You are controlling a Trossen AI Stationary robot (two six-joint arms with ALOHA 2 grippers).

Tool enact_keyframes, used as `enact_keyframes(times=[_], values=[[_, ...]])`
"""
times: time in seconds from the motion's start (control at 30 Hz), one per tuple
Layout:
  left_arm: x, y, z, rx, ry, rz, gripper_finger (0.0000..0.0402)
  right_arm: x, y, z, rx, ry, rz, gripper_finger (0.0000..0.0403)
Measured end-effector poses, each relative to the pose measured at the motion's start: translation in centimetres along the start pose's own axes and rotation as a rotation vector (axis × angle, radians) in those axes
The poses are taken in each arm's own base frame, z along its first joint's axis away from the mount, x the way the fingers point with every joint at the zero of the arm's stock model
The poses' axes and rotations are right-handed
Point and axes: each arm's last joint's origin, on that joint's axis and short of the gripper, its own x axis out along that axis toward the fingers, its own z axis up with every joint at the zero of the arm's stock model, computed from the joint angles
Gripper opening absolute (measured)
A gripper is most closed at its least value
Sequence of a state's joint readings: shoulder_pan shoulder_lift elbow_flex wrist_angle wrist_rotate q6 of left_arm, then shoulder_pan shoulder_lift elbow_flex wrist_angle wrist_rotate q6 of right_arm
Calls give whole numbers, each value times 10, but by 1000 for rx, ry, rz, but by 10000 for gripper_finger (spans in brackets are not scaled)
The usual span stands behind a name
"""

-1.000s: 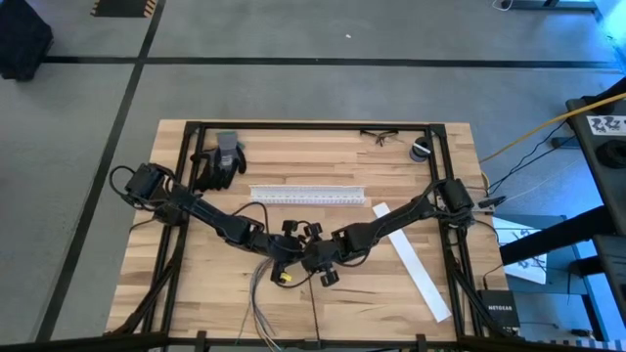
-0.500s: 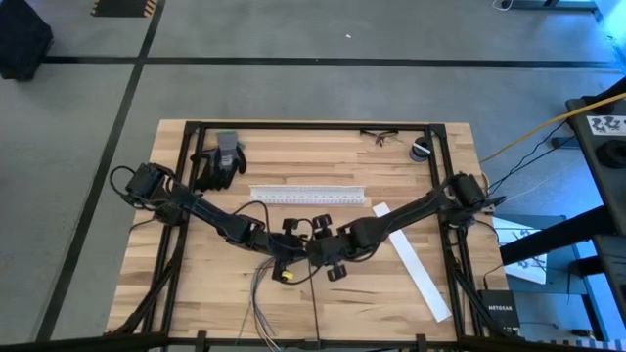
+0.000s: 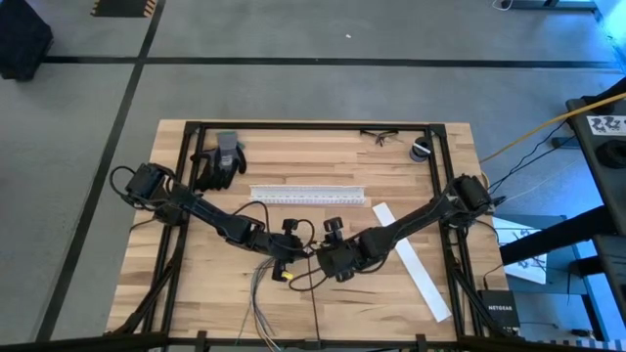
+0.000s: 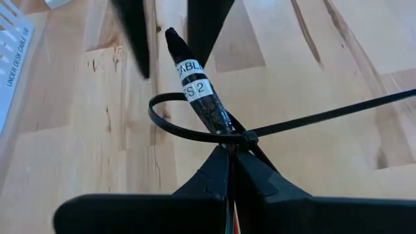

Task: Ziptie cables
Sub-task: Wrap the cables together using a black ziptie

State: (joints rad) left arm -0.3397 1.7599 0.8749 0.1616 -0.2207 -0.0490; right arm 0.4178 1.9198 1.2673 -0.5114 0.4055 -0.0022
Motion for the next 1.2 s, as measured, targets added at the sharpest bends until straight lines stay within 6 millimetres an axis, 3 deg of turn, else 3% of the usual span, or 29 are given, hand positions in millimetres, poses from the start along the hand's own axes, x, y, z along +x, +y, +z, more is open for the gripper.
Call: enact_keyframes(times=[0.2, 0.43, 0.63, 0.83, 1.03, 1.2], values=[[0, 0, 0, -6, 4, 0, 0, 7, 1, -1, 6, -63, 4, 134], [0, 1, -4, -101, 42, 3, 4, 8, 3, -1, 4, -68, 84, 16], [-4, 1, 0, -171, 63, 10, 57, 11, 4, -1, 33, -61, 77, 20], [-20, 3, 15, -236, 117, -16, 118, 32, 14, -6, 38, -21, 102, 10], [-35, -2, 28, -178, 178, -20, 136, 41, 16, -6, 52, -24, 98, 11], [-43, -20, 17, -109, 279, -11, 136, 43, 17, -7, 74, -36, 100, 10]])
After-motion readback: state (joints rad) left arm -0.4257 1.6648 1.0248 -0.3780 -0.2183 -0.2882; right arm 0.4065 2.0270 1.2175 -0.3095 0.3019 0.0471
